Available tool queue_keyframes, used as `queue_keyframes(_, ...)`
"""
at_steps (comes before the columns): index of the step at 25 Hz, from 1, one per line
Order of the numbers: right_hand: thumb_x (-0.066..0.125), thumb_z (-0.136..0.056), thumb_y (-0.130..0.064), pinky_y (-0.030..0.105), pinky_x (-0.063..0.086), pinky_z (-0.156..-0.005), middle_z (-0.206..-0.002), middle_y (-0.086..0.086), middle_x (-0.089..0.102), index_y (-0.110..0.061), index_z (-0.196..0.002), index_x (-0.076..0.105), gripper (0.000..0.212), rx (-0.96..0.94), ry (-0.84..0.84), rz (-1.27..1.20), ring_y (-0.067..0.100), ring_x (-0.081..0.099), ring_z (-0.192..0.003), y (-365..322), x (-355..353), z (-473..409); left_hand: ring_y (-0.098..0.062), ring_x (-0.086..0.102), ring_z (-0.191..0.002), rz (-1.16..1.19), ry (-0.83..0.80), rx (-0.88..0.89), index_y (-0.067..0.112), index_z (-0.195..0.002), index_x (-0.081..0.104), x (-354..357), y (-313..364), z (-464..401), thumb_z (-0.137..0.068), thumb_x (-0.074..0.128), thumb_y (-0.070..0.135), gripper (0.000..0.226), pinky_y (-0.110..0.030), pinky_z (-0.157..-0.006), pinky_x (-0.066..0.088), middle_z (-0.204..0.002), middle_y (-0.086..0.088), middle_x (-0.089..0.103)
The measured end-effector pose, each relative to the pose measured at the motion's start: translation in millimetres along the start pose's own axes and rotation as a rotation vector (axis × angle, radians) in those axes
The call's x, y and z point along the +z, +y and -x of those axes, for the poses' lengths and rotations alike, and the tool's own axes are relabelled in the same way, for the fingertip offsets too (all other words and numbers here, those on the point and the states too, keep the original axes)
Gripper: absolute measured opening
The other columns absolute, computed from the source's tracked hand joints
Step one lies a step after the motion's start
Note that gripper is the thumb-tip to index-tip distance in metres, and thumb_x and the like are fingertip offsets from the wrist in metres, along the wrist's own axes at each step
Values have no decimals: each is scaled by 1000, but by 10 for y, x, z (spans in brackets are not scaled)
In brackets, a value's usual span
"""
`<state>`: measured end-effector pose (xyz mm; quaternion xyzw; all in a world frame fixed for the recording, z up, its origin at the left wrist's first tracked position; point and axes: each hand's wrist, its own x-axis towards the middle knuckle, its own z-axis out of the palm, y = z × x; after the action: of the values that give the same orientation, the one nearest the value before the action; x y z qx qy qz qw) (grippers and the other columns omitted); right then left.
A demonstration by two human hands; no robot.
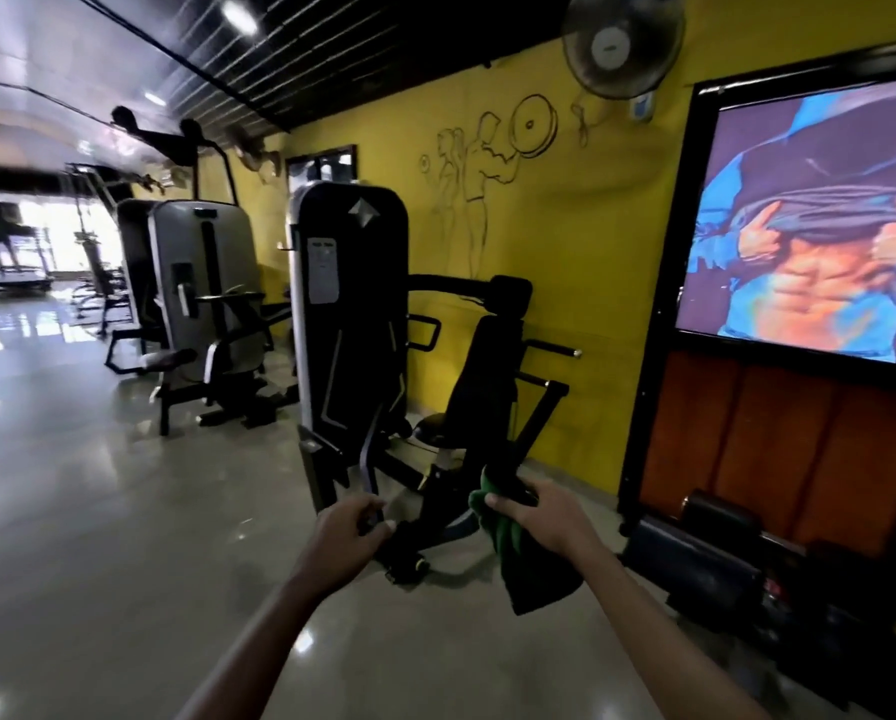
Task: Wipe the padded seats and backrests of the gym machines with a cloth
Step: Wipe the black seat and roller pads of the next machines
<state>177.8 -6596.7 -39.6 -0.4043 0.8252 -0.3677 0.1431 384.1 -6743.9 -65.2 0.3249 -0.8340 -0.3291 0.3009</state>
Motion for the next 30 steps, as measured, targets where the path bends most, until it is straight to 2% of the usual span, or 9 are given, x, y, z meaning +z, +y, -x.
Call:
queue_keyframes(3, 64, -82, -54, 29, 46, -82, -123, 2, 62, -22, -132, 54, 60, 35, 40, -23, 21, 60, -109, 25, 117, -740, -21, 62, -95, 4, -91, 75, 10, -112, 65, 208, -272, -796, -87, 66, 16, 25, -32, -81, 50, -93, -1, 62)
queue_keyframes(5, 64, -81, -55, 34, 48, -88, -125, 3, 61, -21, -132, 54, 62, 67, 80, -29, 23, 59, -111, 50, 190, -1237, -20, 63, -98, 8, -160, 104, 13, -115, 64, 322, -424, -1325, -87, 66, 17, 28, -36, -86, 51, -98, 2, 62)
queue_keyframes(8, 64, -80, -58, 38, 48, -91, -129, 2, 59, -20, -132, 54, 65, 94, 111, -25, 23, 56, -114, 24, 255, -1890, -18, 63, -99, 33, -181, 128, 12, -112, 65, 391, -570, -2155, -87, 67, 16, 25, -40, -90, 51, -104, -2, 65)
queue_keyframes(11, 60, -79, -63, 35, 49, -86, -128, 0, 59, -23, -133, 53, 68, 146, 118, 49, 21, 57, -114, 93, 286, -2467, -14, 61, -99, 22, -222, 189, 11, -111, 65, 547, -694, -2888, -88, 66, 16, 24, -28, -87, 47, -104, 0, 65)
queue_keyframes(14, 60, -77, -66, 36, 52, -81, -118, 2, 63, -21, -128, 57, 68, 235, 182, 65, 22, 61, -105, 281, 251, -2918, -17, 60, -103, 54, -281, 227, 7, -117, 63, 834, -850, -3549, -88, 66, 16, 30, -26, -87, 45, -109, -4, 64)
queue_keyframes(17, 61, -78, -63, 39, 53, -78, -100, 3, 67, -18, -110, 65, 55, 326, 278, 95, 22, 63, -93, 523, 242, -3346, -15, 58, -104, 87, -390, 291, 7, -119, 62, 1198, -976, -4229, -90, 64, 16, 31, -21, -84, 42, -109, -2, 61)
queue_keyframes(25, 65, -78, -59, 37, 52, -84, -102, 1, 69, -25, -109, 67, 46, 592, 534, 61, 19, 64, -96, 790, 88, -3899, -18, 61, -97, 149, -637, 463, 3, -112, 66, 2059, -862, -5728, -89, 65, 16, 26, -24, -81, 41, -107, -11, 66)
queue_keyframes(30, 65, -79, -57, 39, 51, -87, -103, -3, 64, -21, -114, 65, 50, 726, 684, 49, 17, 60, -99, 1134, -198, -3932, -21, 59, -110, 173, -822, 577, 4, -116, 64, 2850, -624, -5970, -90, 64, 17, 30, -20, -83, 40, -118, -12, 63)
